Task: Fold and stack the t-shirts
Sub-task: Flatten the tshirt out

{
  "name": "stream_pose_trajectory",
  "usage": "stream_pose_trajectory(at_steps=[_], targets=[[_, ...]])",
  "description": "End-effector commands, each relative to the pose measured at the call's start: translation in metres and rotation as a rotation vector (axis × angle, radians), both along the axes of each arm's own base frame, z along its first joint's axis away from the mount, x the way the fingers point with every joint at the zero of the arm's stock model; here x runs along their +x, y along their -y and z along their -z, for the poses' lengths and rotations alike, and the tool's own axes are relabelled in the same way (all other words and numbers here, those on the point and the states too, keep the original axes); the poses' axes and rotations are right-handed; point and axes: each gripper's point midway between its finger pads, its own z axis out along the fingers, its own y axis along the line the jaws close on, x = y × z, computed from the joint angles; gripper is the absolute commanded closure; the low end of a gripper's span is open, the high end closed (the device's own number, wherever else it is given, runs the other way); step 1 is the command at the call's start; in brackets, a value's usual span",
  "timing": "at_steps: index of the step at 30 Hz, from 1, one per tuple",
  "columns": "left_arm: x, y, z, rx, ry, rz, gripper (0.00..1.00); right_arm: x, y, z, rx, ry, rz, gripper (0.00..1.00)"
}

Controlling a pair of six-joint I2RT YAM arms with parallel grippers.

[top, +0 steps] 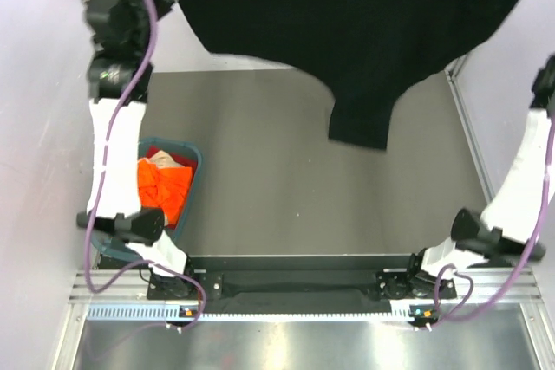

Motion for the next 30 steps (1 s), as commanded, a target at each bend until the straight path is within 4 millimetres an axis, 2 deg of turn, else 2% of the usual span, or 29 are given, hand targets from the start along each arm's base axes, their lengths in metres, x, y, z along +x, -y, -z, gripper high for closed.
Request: stream_pose_trajectory(at_steps=[1,2,3,4,5,6,7,8,9,10,11,12,13,16,18,21,22,24,25,26,27,28,29,30], targets=[[-0.084,-0.017,-0.087,-0.026,0.257,-0.022,1.00,-0.164,-0.036,-0.088,-0.114,0.333,0.162,1.00],[-0.091,-0.017,-0.085,-0.027,0.252,-0.021,1.00,-0.197,-0.047,-0.092,-0.135,0.354,0.194,1.00],[-0.115,-0.018,-0.097,-0.030,0.285,-0.019,1.00,-0.214,-0.049,-0.094,-0.131,0.369,0.226,1.00],[-0.125,-0.021,-0.099,-0.023,0.292,-0.037,1.00,-0.228,-0.052,-0.093,-0.132,0.366,0.247,1.00],[-0.149,-0.017,-0.107,-0.022,0.317,-0.024,1.00,-0.263,-0.060,-0.096,-0.144,0.403,0.291,1.00],[-0.162,-0.016,-0.112,-0.017,0.333,-0.026,1.00,-0.278,-0.064,-0.096,-0.146,0.412,0.311,1.00],[-0.172,-0.020,-0.115,-0.003,0.343,-0.047,1.00,-0.306,-0.073,-0.096,-0.156,0.437,0.331,1.00],[-0.184,-0.016,-0.118,-0.005,0.354,-0.039,1.00,-0.318,-0.075,-0.094,-0.166,0.441,0.360,1.00],[-0.207,-0.020,-0.126,-0.008,0.386,-0.042,1.00,-0.332,-0.077,-0.093,-0.160,0.453,0.380,1.00],[-0.218,-0.022,-0.127,-0.005,0.392,-0.052,1.00,-0.353,-0.083,-0.091,-0.172,0.465,0.404,1.00],[-0.230,-0.025,-0.131,-0.008,0.406,-0.056,1.00,-0.364,-0.084,-0.089,-0.164,0.474,0.409,1.00],[-0.250,-0.029,-0.137,-0.017,0.436,-0.058,1.00,-0.373,-0.083,-0.087,-0.150,0.482,0.419,1.00],[-0.258,-0.031,-0.139,-0.011,0.446,-0.061,1.00,-0.387,-0.085,-0.086,-0.147,0.500,0.424,1.00],[-0.282,-0.038,-0.146,-0.021,0.482,-0.065,1.00,-0.400,-0.081,-0.084,-0.128,0.514,0.419,1.00],[-0.283,-0.040,-0.147,-0.017,0.484,-0.077,1.00,-0.395,-0.073,-0.084,-0.105,0.506,0.398,1.00],[-0.262,-0.032,-0.139,-0.014,0.442,-0.070,1.00,-0.367,-0.060,-0.081,-0.081,0.449,0.368,1.00],[-0.249,-0.027,-0.132,-0.004,0.416,-0.060,1.00,-0.342,-0.053,-0.076,-0.083,0.397,0.370,1.00],[-0.218,-0.013,-0.117,0.005,0.365,-0.036,1.00,-0.315,-0.048,-0.069,-0.079,0.352,0.363,1.00],[-0.205,-0.008,-0.109,0.010,0.340,-0.029,1.00,-0.282,-0.042,-0.057,-0.085,0.281,0.369,1.00],[-0.176,0.002,-0.087,0.027,0.278,-0.019,1.00,-0.262,-0.038,-0.050,-0.083,0.246,0.373,1.00],[-0.163,0.007,-0.079,0.020,0.263,-0.011,1.00,-0.245,-0.035,-0.042,-0.085,0.212,0.377,1.00],[-0.149,0.014,-0.068,0.029,0.239,0.000,1.00,-0.206,-0.029,-0.024,-0.093,0.139,0.379,1.00],[-0.117,0.025,-0.038,0.045,0.166,0.012,1.00,-0.188,-0.026,-0.013,-0.090,0.106,0.382,1.00],[-0.103,0.031,-0.028,0.047,0.152,0.017,1.00,-0.168,-0.023,-0.002,-0.094,0.072,0.380,1.00]])
